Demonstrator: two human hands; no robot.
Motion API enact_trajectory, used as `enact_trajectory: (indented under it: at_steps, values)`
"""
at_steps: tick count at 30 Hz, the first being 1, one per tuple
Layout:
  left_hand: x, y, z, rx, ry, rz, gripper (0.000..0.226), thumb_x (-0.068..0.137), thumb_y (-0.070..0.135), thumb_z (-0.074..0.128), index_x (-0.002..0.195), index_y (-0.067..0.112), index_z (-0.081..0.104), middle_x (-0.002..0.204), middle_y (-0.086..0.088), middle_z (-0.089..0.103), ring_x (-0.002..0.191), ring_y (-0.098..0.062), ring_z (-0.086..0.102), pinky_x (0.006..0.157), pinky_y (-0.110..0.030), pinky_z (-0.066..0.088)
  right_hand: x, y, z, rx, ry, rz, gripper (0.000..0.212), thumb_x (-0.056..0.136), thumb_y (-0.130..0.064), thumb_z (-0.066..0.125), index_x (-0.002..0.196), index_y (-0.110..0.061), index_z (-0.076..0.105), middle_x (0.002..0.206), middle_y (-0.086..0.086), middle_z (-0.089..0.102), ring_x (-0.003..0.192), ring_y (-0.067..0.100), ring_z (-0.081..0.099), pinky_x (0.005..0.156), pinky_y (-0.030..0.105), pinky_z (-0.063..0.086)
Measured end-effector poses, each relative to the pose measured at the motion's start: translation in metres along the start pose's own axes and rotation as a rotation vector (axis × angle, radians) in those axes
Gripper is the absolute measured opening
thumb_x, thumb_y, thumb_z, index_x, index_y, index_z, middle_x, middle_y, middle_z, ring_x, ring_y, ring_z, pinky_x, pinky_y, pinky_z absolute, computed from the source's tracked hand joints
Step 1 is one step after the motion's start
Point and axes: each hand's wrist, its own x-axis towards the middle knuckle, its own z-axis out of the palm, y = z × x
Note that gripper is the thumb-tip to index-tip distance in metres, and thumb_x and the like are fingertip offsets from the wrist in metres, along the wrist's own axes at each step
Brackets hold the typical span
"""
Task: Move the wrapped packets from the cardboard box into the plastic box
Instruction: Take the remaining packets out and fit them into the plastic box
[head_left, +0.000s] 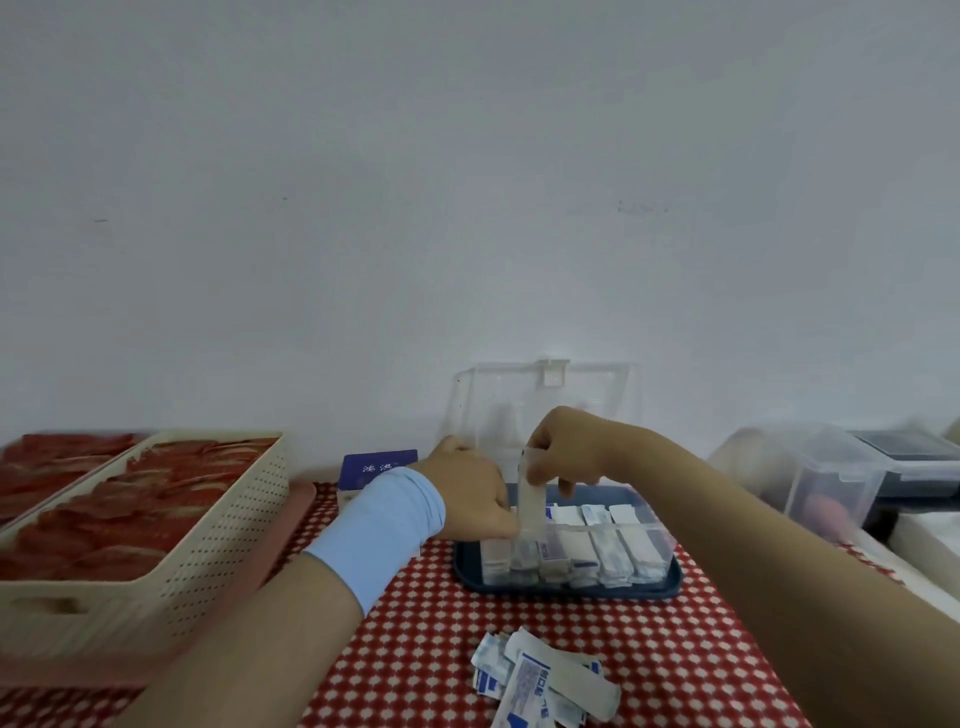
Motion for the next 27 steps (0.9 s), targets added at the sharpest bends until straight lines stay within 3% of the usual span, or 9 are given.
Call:
enact_trajectory:
  at_steps: [3,8,12,17,22,27]
  values:
    - [0.000,0.000,0.007,0.134,-0.011,0.026,0.072,0.072,0.063,0.020,0.105,0.028,0.074,0.114,0.008,0.068,0.115,-0.014,0.046,0.114,-0.040,0.015,0.006,-0.005,0.009,-0.055,-0.045,0.007,0.004,0.086,-0.012,0.069,0.088,-0.009,0.071,0.069,0.004,0.067,0.055,0.011,0.066,0.047,0.023,0.041]
    - [-0.001,0.000,0.010,0.111,-0.004,0.024,0.041,0.090,0.049,0.041,0.098,0.024,0.074,0.104,0.003,0.065,0.114,-0.018,0.043,0.106,-0.034,0.025,0.011,-0.007,0.018,-0.136,-0.085,0.037,0.015,0.086,-0.015,0.069,0.099,-0.008,0.073,0.060,0.001,0.065,0.050,0.009,0.060,0.053,0.024,0.044]
    - [0.001,-0.002,0.013,0.043,0.010,-0.004,0.038,0.088,0.046,0.046,0.097,0.023,0.075,0.106,0.001,0.064,0.114,-0.017,0.042,0.100,-0.035,0.036,0.015,-0.007,0.026,-0.171,-0.068,0.037,0.018,0.084,-0.013,0.070,0.098,-0.002,0.075,0.074,0.011,0.073,0.055,0.013,0.063,0.062,0.023,0.049]
    - [0.002,-0.002,0.015,0.018,0.021,-0.021,0.038,0.086,0.046,0.048,0.093,0.022,0.075,0.100,0.003,0.066,0.112,-0.015,0.042,0.100,-0.039,0.041,0.017,-0.006,0.031,-0.241,-0.034,0.020,0.022,0.082,-0.013,0.073,0.104,-0.008,0.076,0.070,0.005,0.071,0.051,0.009,0.063,0.066,0.024,0.056]
    - [-0.002,0.001,0.012,0.012,0.060,-0.005,0.045,0.091,0.045,0.048,0.129,0.025,0.063,0.124,-0.002,0.059,0.123,-0.019,0.041,0.104,-0.036,0.034,0.018,-0.003,0.036,-0.242,-0.031,0.018,0.026,0.083,-0.018,0.072,0.108,-0.014,0.075,0.084,0.005,0.075,0.060,0.013,0.067,0.073,0.029,0.060]
    - [-0.003,0.004,0.017,0.072,0.064,0.020,0.048,0.090,0.052,0.045,0.134,0.036,0.057,0.132,-0.001,0.052,0.129,-0.024,0.033,0.117,-0.042,0.015,0.019,0.000,0.041,-0.297,0.002,0.056,0.018,0.088,-0.020,0.065,0.093,-0.004,0.072,0.075,0.006,0.065,0.066,0.020,0.059,0.069,0.030,0.055]
